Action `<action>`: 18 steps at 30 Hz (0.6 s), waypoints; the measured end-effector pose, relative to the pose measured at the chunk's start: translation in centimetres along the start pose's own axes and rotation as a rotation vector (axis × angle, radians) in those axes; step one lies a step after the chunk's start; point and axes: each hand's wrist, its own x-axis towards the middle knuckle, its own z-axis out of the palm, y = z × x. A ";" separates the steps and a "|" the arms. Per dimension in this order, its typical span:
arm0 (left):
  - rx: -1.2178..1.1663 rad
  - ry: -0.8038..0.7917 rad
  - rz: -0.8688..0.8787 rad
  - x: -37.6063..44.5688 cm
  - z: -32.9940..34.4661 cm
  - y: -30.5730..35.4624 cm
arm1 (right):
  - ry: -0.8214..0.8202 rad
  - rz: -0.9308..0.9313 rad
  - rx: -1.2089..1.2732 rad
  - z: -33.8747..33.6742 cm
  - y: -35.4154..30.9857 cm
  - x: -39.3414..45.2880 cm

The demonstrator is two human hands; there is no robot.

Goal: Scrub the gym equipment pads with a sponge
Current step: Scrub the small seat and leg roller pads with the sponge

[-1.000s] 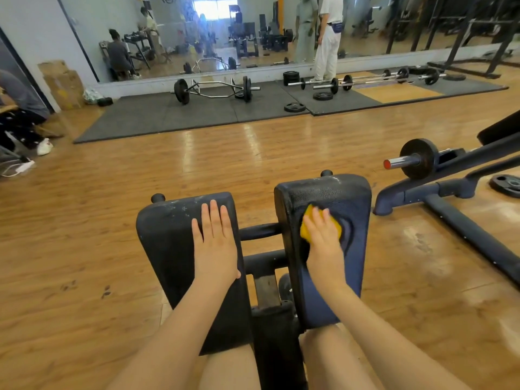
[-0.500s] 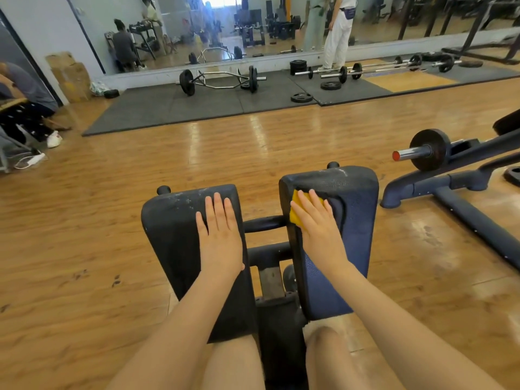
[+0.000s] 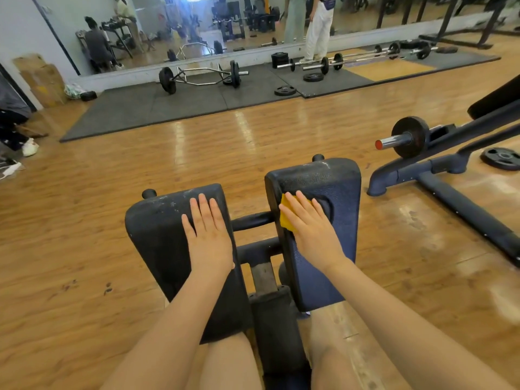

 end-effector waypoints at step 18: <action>0.024 0.050 0.032 -0.2 0.2 -0.3 | 0.069 0.200 0.079 -2.3 7.6 -3.9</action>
